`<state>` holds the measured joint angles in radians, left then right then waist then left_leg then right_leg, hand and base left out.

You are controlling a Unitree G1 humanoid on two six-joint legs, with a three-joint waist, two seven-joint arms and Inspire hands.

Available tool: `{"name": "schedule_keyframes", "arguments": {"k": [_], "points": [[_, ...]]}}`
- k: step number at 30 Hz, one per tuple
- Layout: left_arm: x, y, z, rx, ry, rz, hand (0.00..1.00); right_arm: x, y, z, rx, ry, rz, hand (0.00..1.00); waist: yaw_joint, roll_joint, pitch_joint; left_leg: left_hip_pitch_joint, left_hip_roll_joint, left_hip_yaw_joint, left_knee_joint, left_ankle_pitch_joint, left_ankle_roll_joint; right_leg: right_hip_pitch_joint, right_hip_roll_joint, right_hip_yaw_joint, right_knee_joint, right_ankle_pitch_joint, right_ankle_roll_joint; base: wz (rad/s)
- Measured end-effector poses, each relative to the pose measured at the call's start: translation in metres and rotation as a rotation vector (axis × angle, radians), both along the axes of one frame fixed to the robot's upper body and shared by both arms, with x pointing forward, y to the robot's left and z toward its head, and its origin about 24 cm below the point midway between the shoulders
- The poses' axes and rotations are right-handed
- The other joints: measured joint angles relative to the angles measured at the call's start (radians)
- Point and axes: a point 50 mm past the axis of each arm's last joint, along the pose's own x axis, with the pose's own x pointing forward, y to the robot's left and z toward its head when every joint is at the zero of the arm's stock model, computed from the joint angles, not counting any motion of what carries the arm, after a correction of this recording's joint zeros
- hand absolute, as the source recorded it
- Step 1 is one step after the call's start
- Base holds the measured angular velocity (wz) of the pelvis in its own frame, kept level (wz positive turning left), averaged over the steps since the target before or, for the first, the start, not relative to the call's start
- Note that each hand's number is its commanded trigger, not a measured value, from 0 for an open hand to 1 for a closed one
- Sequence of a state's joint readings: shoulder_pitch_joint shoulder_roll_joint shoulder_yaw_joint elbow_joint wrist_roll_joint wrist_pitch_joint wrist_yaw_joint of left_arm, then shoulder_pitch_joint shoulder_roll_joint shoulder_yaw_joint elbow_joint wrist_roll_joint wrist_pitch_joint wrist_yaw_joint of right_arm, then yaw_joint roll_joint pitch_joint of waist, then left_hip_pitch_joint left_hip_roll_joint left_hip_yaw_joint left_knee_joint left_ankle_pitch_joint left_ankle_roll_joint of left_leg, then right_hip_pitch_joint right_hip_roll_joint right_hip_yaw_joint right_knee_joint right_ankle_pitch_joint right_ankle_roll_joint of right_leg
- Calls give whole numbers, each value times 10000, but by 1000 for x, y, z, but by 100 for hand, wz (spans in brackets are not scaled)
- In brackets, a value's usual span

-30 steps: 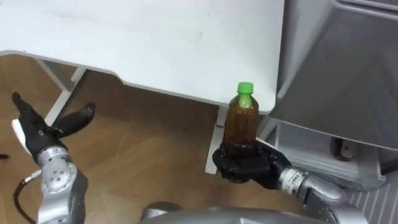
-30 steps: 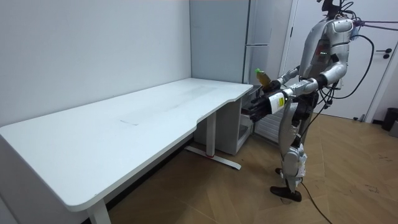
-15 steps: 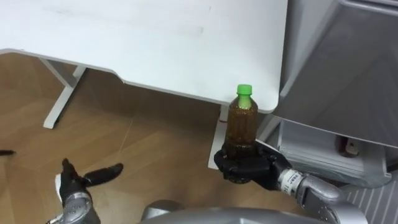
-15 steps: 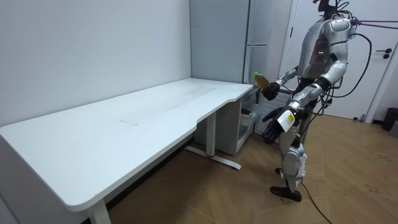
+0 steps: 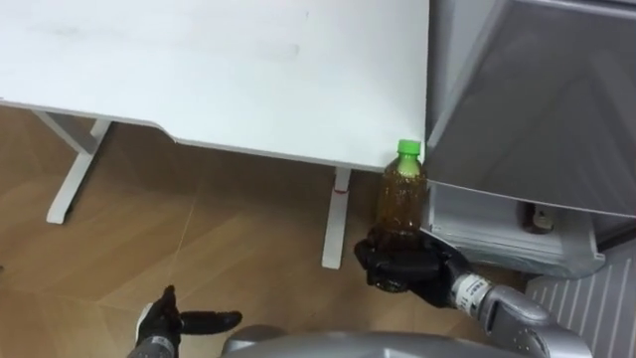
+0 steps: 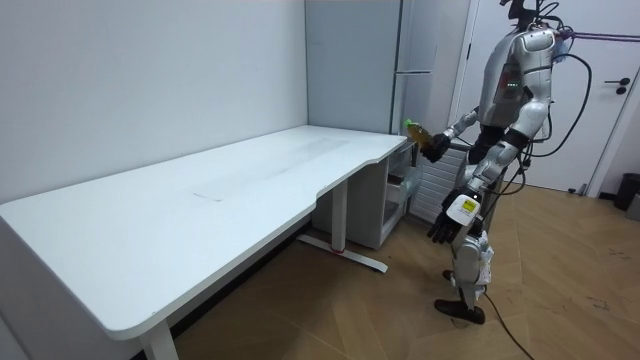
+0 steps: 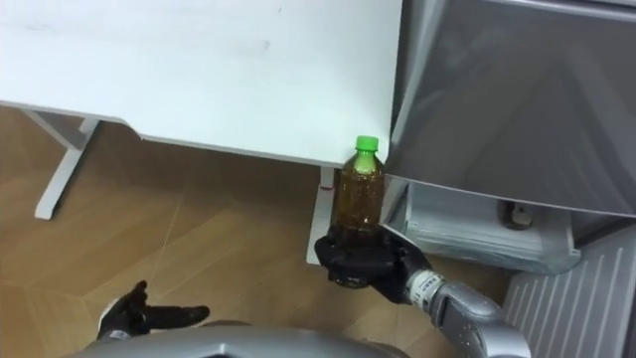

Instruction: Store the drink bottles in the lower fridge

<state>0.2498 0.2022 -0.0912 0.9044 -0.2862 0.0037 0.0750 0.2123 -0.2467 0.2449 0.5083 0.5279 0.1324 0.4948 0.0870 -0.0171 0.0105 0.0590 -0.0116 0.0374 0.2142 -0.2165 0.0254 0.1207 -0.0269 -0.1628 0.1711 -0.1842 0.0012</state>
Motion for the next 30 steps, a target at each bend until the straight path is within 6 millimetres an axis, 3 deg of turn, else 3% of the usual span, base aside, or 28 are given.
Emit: {"name": "schedule_keyframes", "arguments": {"k": [7, 17, 24, 30], "points": [[-6, -4, -3, -94, 251, -57, 0, -12, -9, -17, -284, 1163, -2123, 100, -77, 81, -64, 109, 4, 87, -110, 0, 1, 27, 16, 125, -9, 1, 2, -4], [-17, -5, -5, 155, 668, -179, 0, -27, -37, -32, -1106, 2851, -6131, 100, -647, 269, -14, 202, 1, 103, -142, -1, 2, 109, 10, 117, -13, 1, 3, -1], [-22, -8, -6, 204, 823, -56, 0, -34, -47, -35, -1451, 3492, -7682, 100, -675, 313, 11, 222, 0, 153, -151, -1, 2, 90, 15, 198, -19, -2, 5, -2], [-30, -8, -7, 148, 1026, -14, 0, -38, -49, -38, -241, 4040, -9875, 100, -695, 319, 16, 203, -20, 175, -148, -1, 2, 18, 6, 239, -78, -35, 39, 0]]}}
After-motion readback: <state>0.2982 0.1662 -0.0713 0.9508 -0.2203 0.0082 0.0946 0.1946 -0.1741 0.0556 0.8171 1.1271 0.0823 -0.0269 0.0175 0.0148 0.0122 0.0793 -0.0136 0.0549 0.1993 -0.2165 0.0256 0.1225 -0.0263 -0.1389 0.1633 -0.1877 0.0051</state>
